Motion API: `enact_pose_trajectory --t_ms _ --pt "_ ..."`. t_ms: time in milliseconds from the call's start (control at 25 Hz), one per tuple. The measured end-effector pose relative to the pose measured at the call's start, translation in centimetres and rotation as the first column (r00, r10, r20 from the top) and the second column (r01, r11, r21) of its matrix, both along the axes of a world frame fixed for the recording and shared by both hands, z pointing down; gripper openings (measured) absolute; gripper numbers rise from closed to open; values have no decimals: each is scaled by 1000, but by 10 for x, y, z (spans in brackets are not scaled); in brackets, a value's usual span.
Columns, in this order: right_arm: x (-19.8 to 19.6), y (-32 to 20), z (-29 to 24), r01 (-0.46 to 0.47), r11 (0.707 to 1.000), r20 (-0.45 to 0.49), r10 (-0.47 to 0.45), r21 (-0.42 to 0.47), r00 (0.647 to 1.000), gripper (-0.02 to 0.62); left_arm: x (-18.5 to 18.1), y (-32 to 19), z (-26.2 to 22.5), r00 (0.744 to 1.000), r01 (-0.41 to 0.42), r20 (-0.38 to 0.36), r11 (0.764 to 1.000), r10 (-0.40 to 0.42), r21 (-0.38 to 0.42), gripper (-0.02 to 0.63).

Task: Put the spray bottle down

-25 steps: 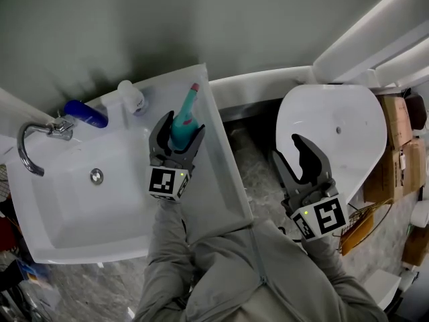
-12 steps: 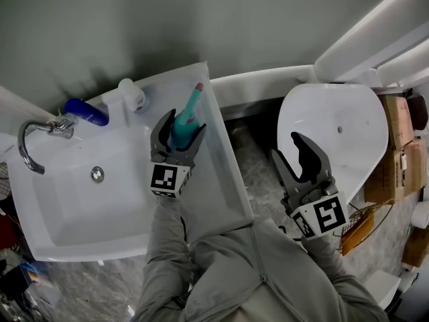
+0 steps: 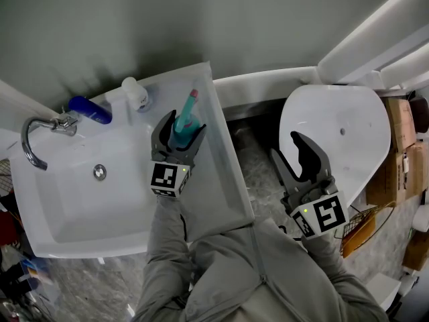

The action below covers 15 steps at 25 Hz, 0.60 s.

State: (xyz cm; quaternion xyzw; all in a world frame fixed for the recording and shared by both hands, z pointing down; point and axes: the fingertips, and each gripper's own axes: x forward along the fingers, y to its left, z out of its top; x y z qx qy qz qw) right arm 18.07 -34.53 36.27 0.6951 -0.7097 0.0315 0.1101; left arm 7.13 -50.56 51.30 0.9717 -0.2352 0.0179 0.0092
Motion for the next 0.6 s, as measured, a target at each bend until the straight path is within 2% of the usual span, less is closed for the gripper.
enact_pose_trajectory --t_ms 200,600 --pt "1 2 -1 3 1000 3 -3 4 1000 202 0 3 -3 1000 -6 -8 1000 6 -2 388" --pt "-6 4 -4 34 999 9 -34 25 999 202 -11 16 -29 1000 10 -21 998 -9 68 388"
